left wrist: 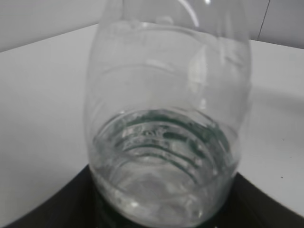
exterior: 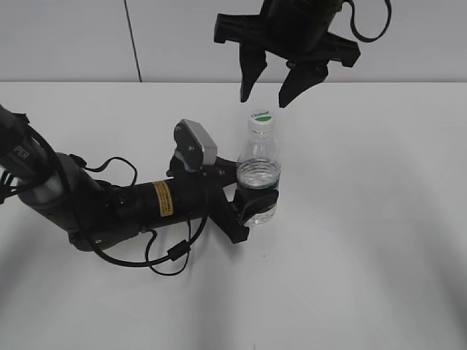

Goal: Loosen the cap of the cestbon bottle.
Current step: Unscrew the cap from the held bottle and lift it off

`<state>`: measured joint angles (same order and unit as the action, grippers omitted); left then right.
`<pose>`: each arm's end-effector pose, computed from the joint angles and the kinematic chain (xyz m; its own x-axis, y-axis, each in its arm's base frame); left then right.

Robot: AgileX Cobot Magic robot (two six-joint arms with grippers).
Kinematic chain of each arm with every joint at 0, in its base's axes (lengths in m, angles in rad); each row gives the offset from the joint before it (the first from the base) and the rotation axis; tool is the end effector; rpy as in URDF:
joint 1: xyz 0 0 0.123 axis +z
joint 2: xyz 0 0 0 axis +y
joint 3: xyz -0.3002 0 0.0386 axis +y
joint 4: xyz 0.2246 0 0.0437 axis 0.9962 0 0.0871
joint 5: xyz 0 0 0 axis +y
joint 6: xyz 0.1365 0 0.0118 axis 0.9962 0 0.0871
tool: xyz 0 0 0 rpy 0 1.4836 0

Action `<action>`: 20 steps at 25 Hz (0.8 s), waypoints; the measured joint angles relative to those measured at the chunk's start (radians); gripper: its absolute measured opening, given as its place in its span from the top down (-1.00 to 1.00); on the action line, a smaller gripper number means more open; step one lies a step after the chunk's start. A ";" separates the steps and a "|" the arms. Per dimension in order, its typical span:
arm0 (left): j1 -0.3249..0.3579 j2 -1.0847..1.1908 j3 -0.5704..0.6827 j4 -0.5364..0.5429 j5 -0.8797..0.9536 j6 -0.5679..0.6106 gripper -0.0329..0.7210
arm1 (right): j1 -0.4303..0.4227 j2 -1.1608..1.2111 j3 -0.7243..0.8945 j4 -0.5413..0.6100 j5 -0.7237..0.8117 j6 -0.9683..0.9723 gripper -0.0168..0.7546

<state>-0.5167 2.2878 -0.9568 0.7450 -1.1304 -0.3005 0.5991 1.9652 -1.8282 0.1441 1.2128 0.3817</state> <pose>0.3299 -0.2841 0.0899 -0.1415 0.1477 -0.9789 0.9208 0.3828 -0.0753 0.3372 0.2526 0.2687 -0.9622 -0.1541 -0.2247 -0.2088 0.9468 0.2447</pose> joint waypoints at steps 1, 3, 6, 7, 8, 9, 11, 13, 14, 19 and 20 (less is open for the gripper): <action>0.000 0.000 0.000 0.000 0.000 0.000 -0.15 | 0.000 0.000 0.000 0.000 0.001 0.010 -0.12; 0.000 0.000 0.000 0.000 0.000 0.000 -0.15 | 0.001 0.000 0.000 0.000 0.001 0.035 -0.12; 0.000 0.000 0.000 -0.005 0.000 0.000 -0.15 | 0.001 0.000 0.002 0.000 0.001 0.069 -0.12; 0.000 0.000 0.000 -0.006 0.000 0.000 -0.15 | 0.001 0.000 0.006 0.000 0.001 0.081 -0.12; 0.000 0.000 0.000 -0.007 0.000 0.000 -0.15 | 0.001 0.000 0.012 0.000 0.001 0.090 -0.12; 0.000 0.000 0.000 -0.008 0.000 0.000 -0.15 | 0.001 0.000 0.020 0.000 0.001 0.098 -0.12; 0.000 0.000 0.000 -0.010 0.000 0.000 -0.15 | 0.001 0.000 0.029 0.000 0.001 0.109 -0.12; 0.000 0.000 0.000 -0.012 0.000 -0.001 -0.15 | 0.001 0.000 0.030 0.000 0.001 0.120 -0.12; 0.000 0.000 0.000 -0.012 0.001 -0.001 -0.15 | 0.001 0.000 0.030 -0.001 0.001 0.123 -0.12; 0.000 0.000 0.000 -0.014 0.001 -0.002 -0.15 | 0.001 0.012 0.030 -0.001 0.001 0.127 -0.12; 0.000 0.000 0.000 -0.014 0.001 -0.002 -0.15 | 0.001 0.017 0.030 -0.001 0.001 0.127 -0.12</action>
<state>-0.5167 2.2878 -0.9568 0.7306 -1.1294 -0.3023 0.6003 1.9818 -1.7986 0.1429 1.2138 0.5086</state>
